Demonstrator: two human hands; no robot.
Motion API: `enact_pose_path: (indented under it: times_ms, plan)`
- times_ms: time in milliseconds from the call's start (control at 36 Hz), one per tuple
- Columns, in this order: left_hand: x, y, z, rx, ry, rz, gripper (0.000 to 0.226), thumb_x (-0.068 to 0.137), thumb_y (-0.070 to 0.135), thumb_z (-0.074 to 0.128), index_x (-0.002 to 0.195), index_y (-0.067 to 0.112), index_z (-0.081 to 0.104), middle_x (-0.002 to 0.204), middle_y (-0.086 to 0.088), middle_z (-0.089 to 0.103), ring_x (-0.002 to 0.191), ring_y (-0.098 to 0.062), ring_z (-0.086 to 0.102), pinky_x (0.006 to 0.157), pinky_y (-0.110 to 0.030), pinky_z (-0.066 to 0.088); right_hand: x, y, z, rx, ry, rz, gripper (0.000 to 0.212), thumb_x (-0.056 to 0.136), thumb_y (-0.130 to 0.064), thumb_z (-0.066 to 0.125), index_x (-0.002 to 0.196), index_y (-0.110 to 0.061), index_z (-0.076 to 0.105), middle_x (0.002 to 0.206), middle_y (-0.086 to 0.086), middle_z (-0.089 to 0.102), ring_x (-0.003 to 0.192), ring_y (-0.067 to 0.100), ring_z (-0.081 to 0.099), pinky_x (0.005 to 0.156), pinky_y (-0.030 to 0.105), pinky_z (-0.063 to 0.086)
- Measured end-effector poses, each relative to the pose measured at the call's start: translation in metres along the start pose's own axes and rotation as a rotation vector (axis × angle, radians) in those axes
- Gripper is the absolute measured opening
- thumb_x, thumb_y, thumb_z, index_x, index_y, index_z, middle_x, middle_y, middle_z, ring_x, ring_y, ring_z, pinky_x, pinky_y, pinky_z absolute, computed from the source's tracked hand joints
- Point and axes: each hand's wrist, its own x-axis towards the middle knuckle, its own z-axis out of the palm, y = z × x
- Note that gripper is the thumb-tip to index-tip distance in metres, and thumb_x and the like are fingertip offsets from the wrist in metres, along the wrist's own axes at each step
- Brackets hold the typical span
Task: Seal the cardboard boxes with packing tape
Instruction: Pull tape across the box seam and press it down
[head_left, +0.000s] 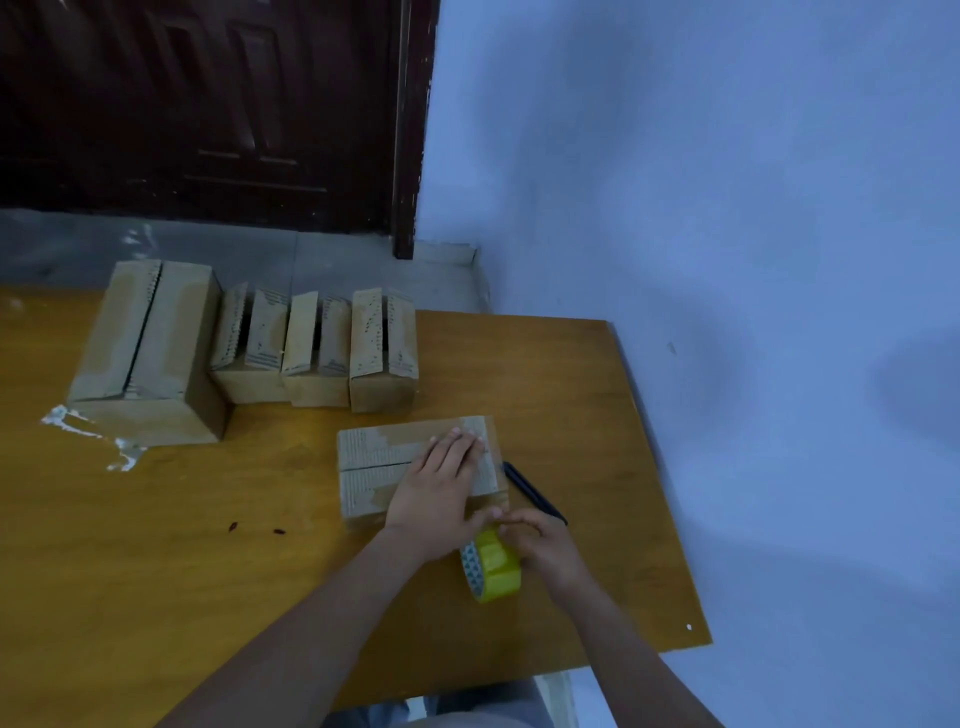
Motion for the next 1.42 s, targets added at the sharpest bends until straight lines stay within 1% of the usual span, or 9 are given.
enact_pose_path:
  times_ms: [83, 167, 250, 361, 500, 750, 917, 1056, 1417]
  plan:
    - [0.001, 0.001, -0.002, -0.015, -0.014, -0.037, 0.093, 0.08, 0.068, 0.003, 0.15, 0.01, 0.022, 0.153, -0.005, 0.028, 0.144, -0.021, 0.018, 0.115, -0.034, 0.0, -0.001, 0.001, 0.001, -0.014, 0.036, -0.019, 0.011, 0.087, -0.005, 0.063, 0.095, -0.004, 0.071, 0.094, 0.001, 0.068, 0.091, 0.019, 0.064, 0.078, 0.034, 0.052]
    - [0.004, 0.0, 0.004, -0.012, -0.003, -0.038, 0.081, 0.085, 0.064, 0.021, 0.13, 0.007, 0.057, 0.128, -0.006, 0.059, 0.125, -0.023, 0.052, 0.107, -0.039, 0.036, -0.003, 0.001, 0.003, -0.012, 0.062, -0.003, 0.011, 0.088, -0.009, 0.063, 0.094, -0.008, 0.072, 0.095, 0.003, 0.068, 0.089, 0.018, 0.064, 0.072, 0.032, 0.053]
    - [0.006, 0.001, 0.007, 0.014, 0.045, -0.013, 0.075, 0.084, 0.062, 0.033, 0.123, 0.005, 0.063, 0.12, -0.008, 0.063, 0.116, -0.024, 0.058, 0.098, -0.041, 0.046, -0.005, -0.002, 0.003, -0.026, 0.068, 0.001, 0.008, 0.088, -0.011, 0.063, 0.09, -0.01, 0.071, 0.096, 0.003, 0.067, 0.089, 0.019, 0.064, 0.069, 0.031, 0.053]
    - [0.009, 0.001, 0.009, 0.078, 0.079, -0.037, 0.078, 0.072, 0.06, 0.07, 0.126, 0.005, 0.06, 0.124, -0.008, 0.062, 0.118, -0.025, 0.057, 0.1, -0.041, 0.045, -0.014, 0.003, 0.001, -0.146, 0.019, -0.023, 0.008, 0.086, -0.007, 0.065, 0.082, -0.012, 0.071, 0.081, -0.006, 0.065, 0.077, 0.008, 0.06, 0.067, 0.019, 0.048]
    - [0.01, 0.001, 0.011, 0.123, 0.107, -0.057, 0.081, 0.07, 0.06, 0.072, 0.127, 0.004, 0.059, 0.125, -0.01, 0.062, 0.119, -0.026, 0.056, 0.1, -0.042, 0.045, -0.023, 0.015, -0.001, -0.079, 0.081, 0.008, 0.007, 0.087, -0.011, 0.065, 0.083, -0.015, 0.07, 0.088, -0.002, 0.065, 0.077, 0.003, 0.06, 0.059, 0.007, 0.044]
    - [0.012, 0.002, 0.01, 0.192, 0.042, -0.047, 0.084, 0.068, 0.06, 0.074, 0.128, 0.004, 0.058, 0.125, -0.009, 0.061, 0.121, -0.026, 0.055, 0.102, -0.04, 0.043, -0.02, 0.006, -0.007, -0.127, 0.14, -0.074, 0.017, 0.087, -0.01, 0.065, 0.079, -0.025, 0.069, 0.089, -0.005, 0.065, 0.087, 0.012, 0.061, 0.074, 0.017, 0.047]
    - [0.009, -0.002, 0.0, 0.139, -0.072, 0.004, 0.081, 0.095, 0.044, 0.048, 0.152, 0.007, 0.003, 0.157, -0.007, 0.01, 0.146, -0.025, 0.002, 0.118, -0.037, -0.003, -0.016, 0.004, -0.011, -0.116, 0.154, -0.061, 0.022, 0.087, -0.011, 0.064, 0.074, -0.028, 0.068, 0.089, -0.003, 0.065, 0.087, 0.014, 0.061, 0.075, 0.021, 0.047]
    - [0.006, -0.001, -0.017, -0.133, 0.03, -0.052, 0.074, 0.088, 0.067, 0.029, 0.14, 0.015, 0.032, 0.141, 0.0, 0.036, 0.133, -0.018, 0.029, 0.11, -0.03, 0.022, -0.011, 0.006, -0.015, -0.077, 0.164, -0.02, 0.018, 0.087, -0.013, 0.065, 0.075, -0.026, 0.068, 0.089, -0.003, 0.065, 0.084, 0.013, 0.06, 0.071, 0.023, 0.046]
    - [0.071, 0.014, -0.023, -0.038, -0.023, -0.315, 0.036, 0.085, 0.04, 0.051, 0.112, 0.016, 0.047, 0.115, -0.003, 0.047, 0.113, -0.022, 0.039, 0.092, -0.032, 0.031, 0.008, 0.002, -0.032, -0.041, 0.179, -0.053, 0.028, 0.082, 0.0, 0.066, 0.066, -0.023, 0.067, 0.061, -0.013, 0.061, 0.063, 0.005, 0.056, 0.059, 0.015, 0.04]
